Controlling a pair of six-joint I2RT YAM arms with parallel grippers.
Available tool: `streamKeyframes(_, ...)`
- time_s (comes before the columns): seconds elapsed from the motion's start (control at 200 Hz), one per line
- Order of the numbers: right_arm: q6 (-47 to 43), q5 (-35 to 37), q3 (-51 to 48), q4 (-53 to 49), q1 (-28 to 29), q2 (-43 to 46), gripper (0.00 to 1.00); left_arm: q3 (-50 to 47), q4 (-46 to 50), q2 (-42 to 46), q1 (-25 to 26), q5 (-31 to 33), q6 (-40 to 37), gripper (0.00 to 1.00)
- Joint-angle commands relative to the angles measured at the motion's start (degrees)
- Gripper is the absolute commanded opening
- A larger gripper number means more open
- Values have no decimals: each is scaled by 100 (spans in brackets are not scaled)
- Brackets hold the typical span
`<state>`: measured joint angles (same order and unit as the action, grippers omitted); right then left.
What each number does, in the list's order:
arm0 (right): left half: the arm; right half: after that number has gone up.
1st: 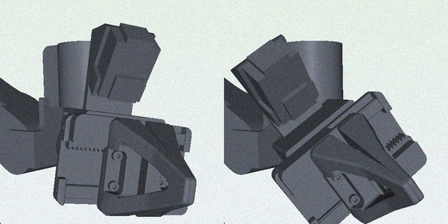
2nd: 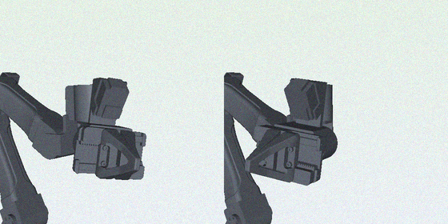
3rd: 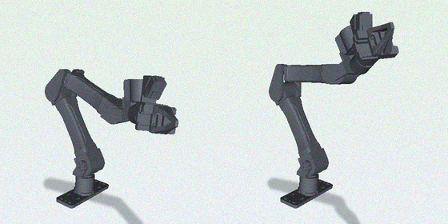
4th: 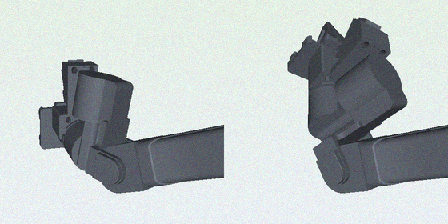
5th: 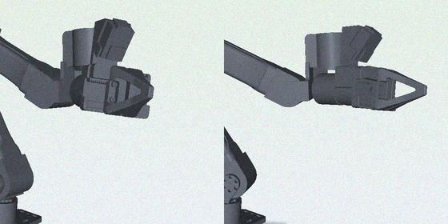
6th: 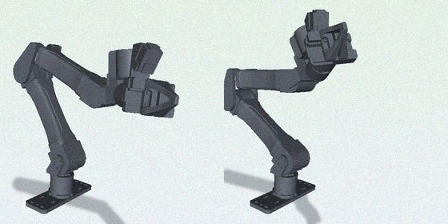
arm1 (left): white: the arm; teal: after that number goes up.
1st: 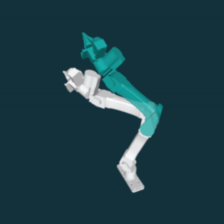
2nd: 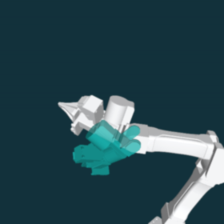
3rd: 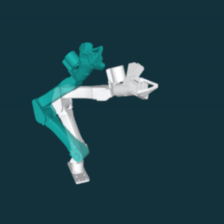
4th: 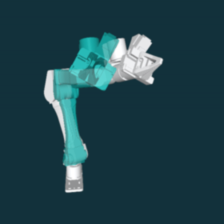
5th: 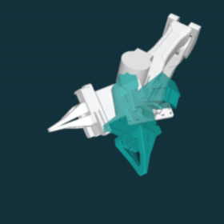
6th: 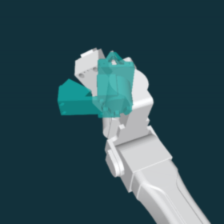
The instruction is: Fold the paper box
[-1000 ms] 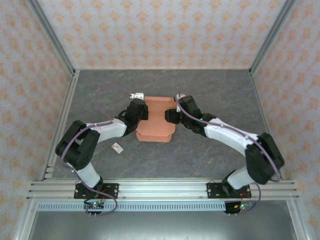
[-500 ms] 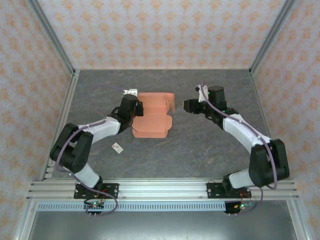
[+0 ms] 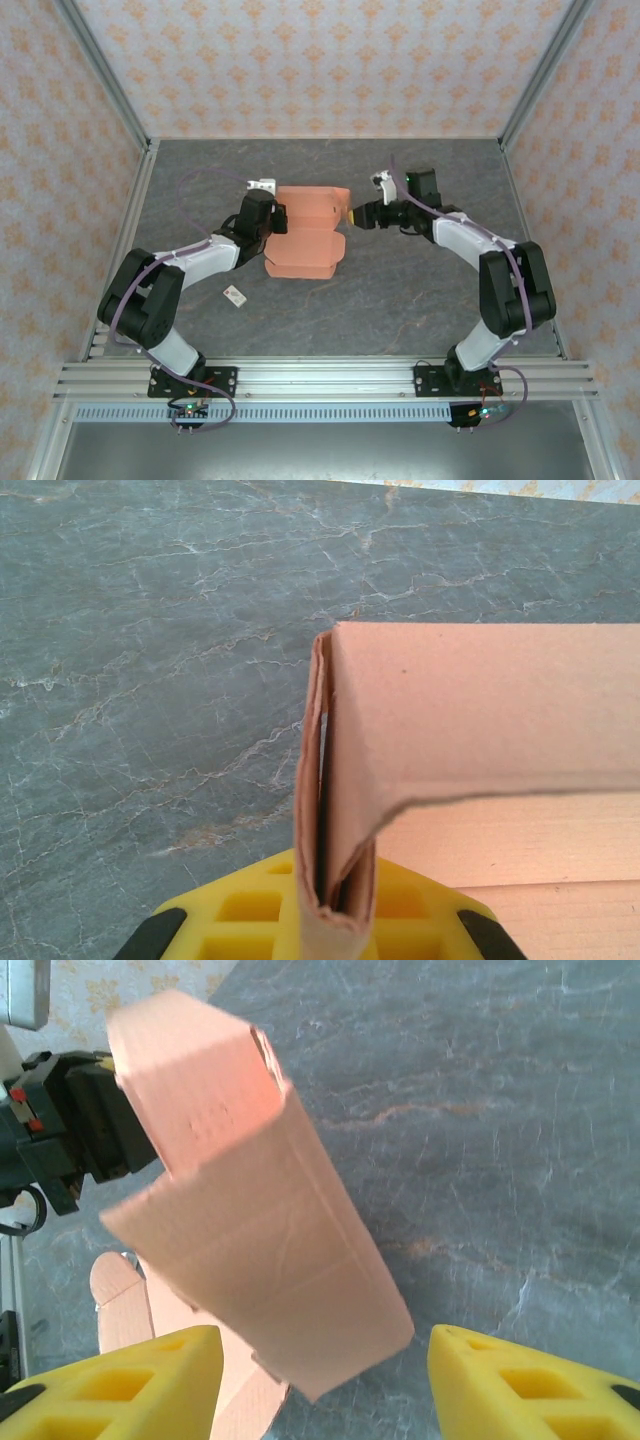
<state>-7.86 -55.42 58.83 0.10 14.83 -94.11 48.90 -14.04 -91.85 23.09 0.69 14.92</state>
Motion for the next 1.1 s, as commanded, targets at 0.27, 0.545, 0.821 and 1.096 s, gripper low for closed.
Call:
streamKeyframes(0.27, -467, -421, 615, -81, -33, -577, 49, -46, 77, 221, -50, -64, 0, 0)
streamKeyframes(0.545, -366, -675, 658, 12, 93, -676, 44, -10, 95, 197, -50, -81, 10, 0)
streamKeyframes(0.821, -394, -554, 728, -23, 306, -723, 36, -4, 95, 185, -46, -106, 29, 0)
streamKeyframes(1.096, -143, -19, 736, 316, 502, -746, 35, -6, 95, 200, -16, -135, 37, 0)
